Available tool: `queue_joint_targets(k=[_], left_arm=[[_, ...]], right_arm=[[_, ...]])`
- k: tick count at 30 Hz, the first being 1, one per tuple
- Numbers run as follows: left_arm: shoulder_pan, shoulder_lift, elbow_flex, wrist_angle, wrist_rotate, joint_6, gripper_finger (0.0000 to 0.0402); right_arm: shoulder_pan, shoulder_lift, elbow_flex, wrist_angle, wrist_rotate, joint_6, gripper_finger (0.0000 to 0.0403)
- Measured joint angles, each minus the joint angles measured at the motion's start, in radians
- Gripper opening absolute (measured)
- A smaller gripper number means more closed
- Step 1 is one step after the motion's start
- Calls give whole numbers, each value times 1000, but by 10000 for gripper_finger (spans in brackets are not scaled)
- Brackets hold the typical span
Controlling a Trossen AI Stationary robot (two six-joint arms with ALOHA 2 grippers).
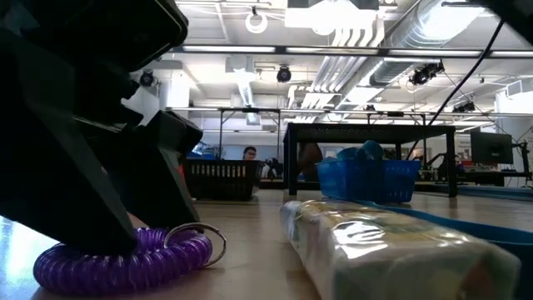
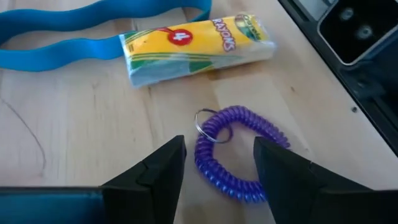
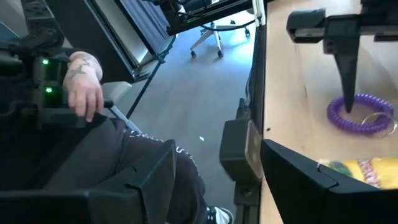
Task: Pick & Place Office Desk Supplies
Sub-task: Put the purple wrist coil keychain into the orange bin
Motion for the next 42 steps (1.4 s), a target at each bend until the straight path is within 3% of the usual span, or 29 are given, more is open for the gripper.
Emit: queue_joint_targets(k=[7, 17, 23, 32, 35, 38, 42], left_arm=[[12, 13, 1, -66, -4, -45, 164], [-24, 16, -2, -82, -88, -53, 15], [-42, -20, -6, -94, -130, 8, 12], [-49, -210, -8, -184, -147, 17, 8], [-58, -275, -8, -275, -233, 39, 8], [-77, -356, -8, -401, -388, 61, 7], [-71, -466, -8, -637, -557, -103, 7]], right_arm=[[22, 0, 0, 0, 46, 16, 222], [23, 0, 0, 0, 69, 23, 222], [23, 0, 0, -3, 69, 23, 222], [23, 0, 0, -13, 69, 24, 222], [23, 0, 0, -17, 72, 27, 222], [23, 0, 0, -17, 72, 31, 222], [23, 0, 0, -22, 73, 53, 222]])
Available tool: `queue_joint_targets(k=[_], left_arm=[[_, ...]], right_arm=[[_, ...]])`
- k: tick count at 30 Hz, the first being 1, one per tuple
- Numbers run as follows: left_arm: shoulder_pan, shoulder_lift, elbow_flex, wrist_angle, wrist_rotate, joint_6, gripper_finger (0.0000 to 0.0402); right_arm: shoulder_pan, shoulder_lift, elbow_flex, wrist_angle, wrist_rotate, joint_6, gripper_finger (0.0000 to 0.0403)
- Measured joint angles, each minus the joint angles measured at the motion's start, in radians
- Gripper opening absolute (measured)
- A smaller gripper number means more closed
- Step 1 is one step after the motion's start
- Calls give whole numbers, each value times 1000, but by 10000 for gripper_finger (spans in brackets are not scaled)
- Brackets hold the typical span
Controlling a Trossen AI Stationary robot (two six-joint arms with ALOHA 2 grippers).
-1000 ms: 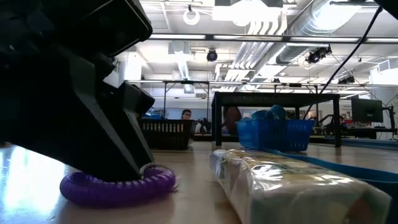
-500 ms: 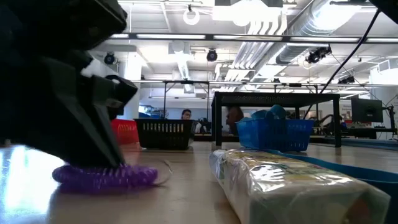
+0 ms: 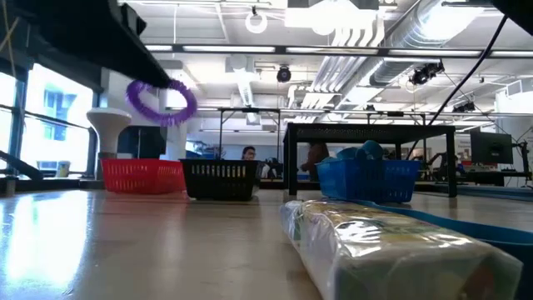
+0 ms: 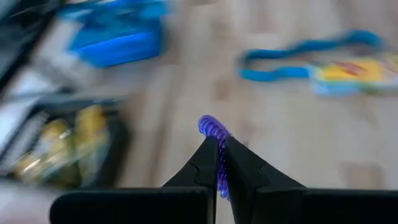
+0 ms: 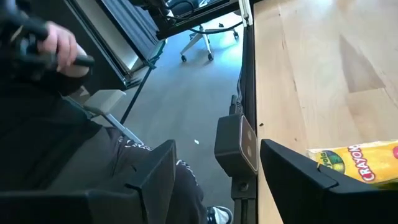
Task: Pick & Place Office Desk Supplies
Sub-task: Put the purple wrist coil keychain into the orange bin
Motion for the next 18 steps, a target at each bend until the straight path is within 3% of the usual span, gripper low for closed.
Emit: queue_joint_targets(k=[4, 8, 14, 18], left_arm=[[53, -127, 0, -246, -92, -214, 7], [132, -254, 1, -473, -153, -331, 7], [331, -397, 2, -706, -162, -469, 7], [507, -416, 2, -739, -104, -495, 7]], right_arm=[[0, 0, 0, -4, 0, 25, 222], [0, 0, 0, -5, 7, 26, 222], [0, 0, 0, -19, 27, 17, 222], [-1, 1, 0, -18, 27, 13, 222]])
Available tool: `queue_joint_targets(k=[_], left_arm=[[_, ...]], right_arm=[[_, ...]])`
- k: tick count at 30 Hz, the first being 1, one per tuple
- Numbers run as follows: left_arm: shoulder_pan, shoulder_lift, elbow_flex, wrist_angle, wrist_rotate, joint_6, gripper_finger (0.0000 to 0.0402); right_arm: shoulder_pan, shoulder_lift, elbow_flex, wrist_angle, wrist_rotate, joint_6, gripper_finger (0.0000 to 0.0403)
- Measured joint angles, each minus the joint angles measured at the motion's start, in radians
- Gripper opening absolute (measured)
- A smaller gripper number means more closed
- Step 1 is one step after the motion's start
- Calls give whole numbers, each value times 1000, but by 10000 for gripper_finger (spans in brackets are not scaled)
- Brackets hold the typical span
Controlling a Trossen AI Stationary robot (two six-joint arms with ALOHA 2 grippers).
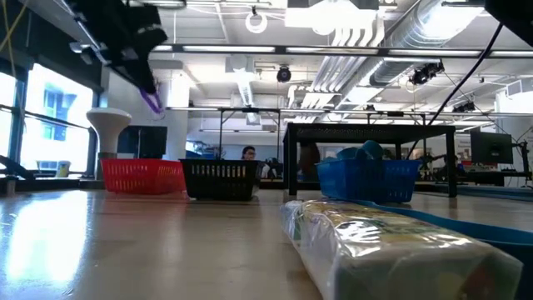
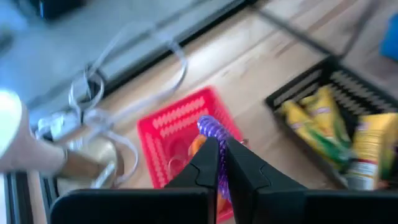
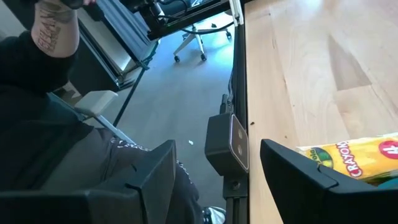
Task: Pick & Place Office Desk Supplies
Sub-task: Put the purple wrist coil keychain into the orange bin
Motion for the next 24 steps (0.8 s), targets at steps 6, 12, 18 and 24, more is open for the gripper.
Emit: queue_joint_targets(k=[6, 12, 18, 24], left_arm=[[247, 54, 0, 2, 194, 7, 8], [397, 145, 0, 52, 321, 14, 8], [435, 246, 0, 131, 327, 141, 11], [436, 336, 0, 166, 327, 220, 45]], right_arm=[[-3, 0, 0, 0, 0, -14, 222], [-3, 0, 0, 0, 0, -17, 222], [-3, 0, 0, 0, 0, -17, 222], [-3, 0, 0, 0, 0, -17, 222]])
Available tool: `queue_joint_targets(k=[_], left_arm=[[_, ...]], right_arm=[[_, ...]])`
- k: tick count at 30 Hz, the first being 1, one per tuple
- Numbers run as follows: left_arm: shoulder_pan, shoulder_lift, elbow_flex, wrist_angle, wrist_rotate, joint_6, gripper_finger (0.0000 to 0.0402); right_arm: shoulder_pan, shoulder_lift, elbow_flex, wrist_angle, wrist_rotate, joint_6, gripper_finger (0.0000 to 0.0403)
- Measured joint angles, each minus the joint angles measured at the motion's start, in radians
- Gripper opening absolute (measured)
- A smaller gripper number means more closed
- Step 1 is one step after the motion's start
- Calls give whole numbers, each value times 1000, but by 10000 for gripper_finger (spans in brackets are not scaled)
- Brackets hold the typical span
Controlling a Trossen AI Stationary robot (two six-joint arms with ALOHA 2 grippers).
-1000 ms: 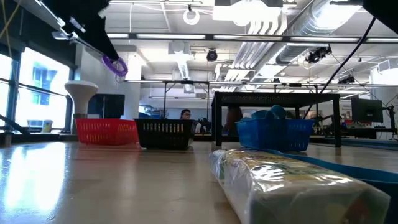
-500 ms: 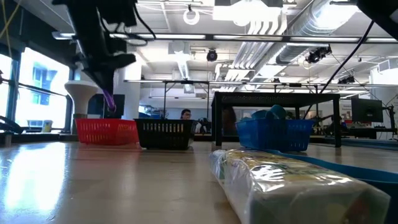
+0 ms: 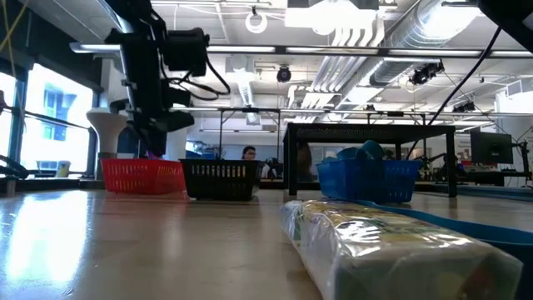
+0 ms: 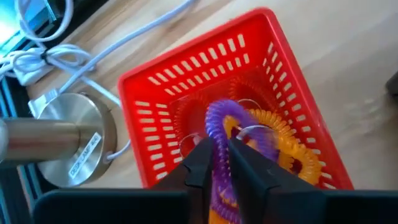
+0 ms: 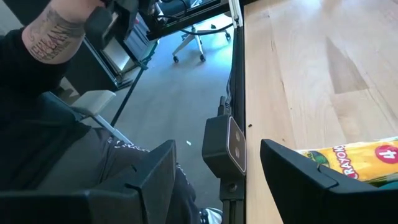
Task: Pick & Place Office Desk Supplies
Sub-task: Put the purple wrist coil keychain into the orange bin, then put the crayon box into the black bin
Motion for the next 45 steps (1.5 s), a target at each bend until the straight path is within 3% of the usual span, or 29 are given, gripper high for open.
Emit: queue_joint_targets(k=[8, 15, 23, 29, 37, 45], left_arm=[[-8, 6, 0, 67, -34, 21, 107], [-51, -97, 1, 48, -82, 36, 120], [-242, -250, 2, 48, 264, 12, 120], [-494, -221, 2, 221, 288, 32, 120], [-762, -82, 1, 598, 290, 323, 120], [-876, 10, 1, 671, 289, 784, 120]], right_arm=[[0, 0, 0, 0, 0, 0, 222], [0, 0, 0, -8, 0, 0, 222], [0, 0, 0, -36, -1, 32, 222], [2, 0, 0, -51, 22, 81, 222], [9, 0, 0, -43, 26, 97, 222], [9, 0, 0, -50, 26, 98, 222]])
